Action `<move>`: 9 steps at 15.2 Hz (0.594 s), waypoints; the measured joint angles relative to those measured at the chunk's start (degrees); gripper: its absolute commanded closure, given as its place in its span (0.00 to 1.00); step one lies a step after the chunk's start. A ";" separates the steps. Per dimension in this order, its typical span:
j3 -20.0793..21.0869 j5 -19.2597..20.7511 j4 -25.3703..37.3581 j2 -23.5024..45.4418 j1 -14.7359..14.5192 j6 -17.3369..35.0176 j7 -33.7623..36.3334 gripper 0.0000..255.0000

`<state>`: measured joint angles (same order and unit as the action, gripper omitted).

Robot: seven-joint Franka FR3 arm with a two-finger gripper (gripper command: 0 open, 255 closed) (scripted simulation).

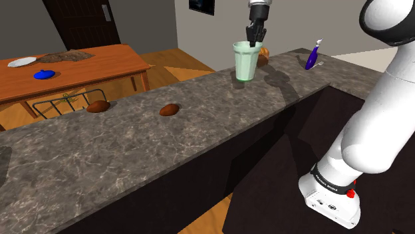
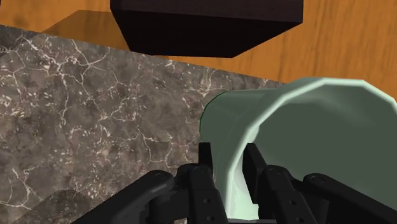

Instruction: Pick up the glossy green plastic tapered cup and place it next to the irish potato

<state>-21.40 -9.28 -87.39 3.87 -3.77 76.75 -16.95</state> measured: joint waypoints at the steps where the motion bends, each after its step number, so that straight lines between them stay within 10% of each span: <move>1: 0.56 -0.34 0.46 0.23 -0.63 -0.04 1.27 1.00; 9: 5.19 -3.04 3.02 2.73 -5.95 1.53 11.40 1.00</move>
<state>-16.21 -12.32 -84.37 6.60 -9.72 78.28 -5.55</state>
